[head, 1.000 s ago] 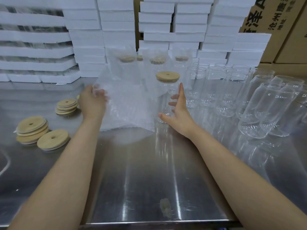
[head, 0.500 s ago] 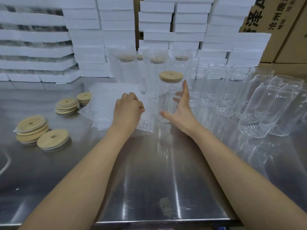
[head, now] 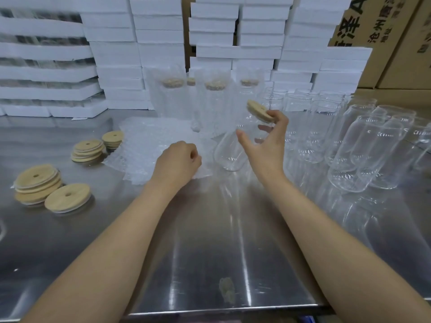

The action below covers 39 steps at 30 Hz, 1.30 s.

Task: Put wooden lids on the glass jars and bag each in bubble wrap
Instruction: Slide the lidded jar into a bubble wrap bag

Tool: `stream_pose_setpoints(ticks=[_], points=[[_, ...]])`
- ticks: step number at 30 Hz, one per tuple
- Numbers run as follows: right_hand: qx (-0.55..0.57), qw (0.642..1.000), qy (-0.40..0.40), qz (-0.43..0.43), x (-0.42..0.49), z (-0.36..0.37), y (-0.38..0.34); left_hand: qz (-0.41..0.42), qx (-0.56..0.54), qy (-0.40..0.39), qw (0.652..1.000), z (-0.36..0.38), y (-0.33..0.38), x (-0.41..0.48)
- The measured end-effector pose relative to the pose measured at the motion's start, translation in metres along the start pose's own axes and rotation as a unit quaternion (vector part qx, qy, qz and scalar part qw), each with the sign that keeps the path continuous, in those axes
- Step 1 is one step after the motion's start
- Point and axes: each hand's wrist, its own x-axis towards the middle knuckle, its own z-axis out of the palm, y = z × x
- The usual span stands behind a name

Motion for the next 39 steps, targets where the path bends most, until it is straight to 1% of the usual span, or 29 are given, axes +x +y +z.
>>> stream_pose_setpoints(ticks=[3,6,8,11,14,15,17,19,20,22,24,27,30,33,35,37,38,39], points=[[0.056,0.994,0.079,0.058,0.001,-0.003,0.001,-0.052,-0.077,0.043,0.995,-0.006,0.004,-0.001],[0.13,0.977,0.126,0.112,0.007,-0.005,-0.006,-0.087,-0.162,0.074,0.98,-0.009,0.005,0.0],[0.171,0.965,0.128,0.149,0.01,-0.004,-0.009,-0.092,-0.173,0.086,0.977,-0.008,0.005,0.0],[0.234,0.947,0.109,0.193,0.009,-0.001,-0.012,-0.07,-0.163,0.083,0.981,-0.007,0.004,0.0],[0.305,0.915,0.095,0.246,0.005,0.006,-0.015,-0.048,-0.151,0.072,0.985,-0.007,0.006,0.001],[0.331,0.901,0.094,0.266,0.005,0.008,-0.016,-0.05,-0.145,0.073,0.985,-0.007,0.008,0.001],[0.385,0.868,0.093,0.3,0.003,0.011,-0.019,-0.08,-0.148,0.08,0.983,-0.006,0.011,0.001],[0.411,0.848,0.091,0.322,0.001,0.012,-0.021,-0.102,-0.15,0.089,0.979,-0.005,0.012,0.0],[0.408,0.847,0.091,0.327,0.0,0.012,-0.022,-0.099,-0.144,0.091,0.98,-0.005,0.011,0.0],[0.386,0.86,0.091,0.321,0.0,0.012,-0.022,-0.095,-0.144,0.093,0.981,-0.005,0.01,-0.001],[0.347,0.883,0.081,0.307,0.0,0.01,-0.022,-0.09,-0.172,0.096,0.976,-0.006,0.011,-0.002],[0.268,0.924,0.065,0.267,-0.002,0.012,-0.021,-0.053,-0.228,0.106,0.966,-0.01,0.015,-0.001],[0.211,0.949,0.07,0.223,-0.006,0.015,-0.023,-0.024,-0.255,0.148,0.955,-0.013,0.018,-0.001],[0.206,0.954,0.072,0.204,-0.008,0.016,-0.024,-0.011,-0.236,0.224,0.946,-0.015,0.018,-0.002],[0.184,0.96,0.066,0.2,-0.011,0.018,-0.025,0.011,-0.229,0.26,0.938,-0.015,0.019,-0.002],[0.18,0.959,0.068,0.207,-0.015,0.021,-0.027,0.061,-0.268,0.252,0.928,-0.014,0.023,-0.002],[0.192,0.953,0.078,0.22,-0.017,0.023,-0.028,0.104,-0.265,0.234,0.929,-0.014,0.025,-0.003],[0.212,0.943,0.092,0.24,-0.017,0.024,-0.029,0.156,-0.234,0.213,0.936,-0.014,0.026,-0.004]])
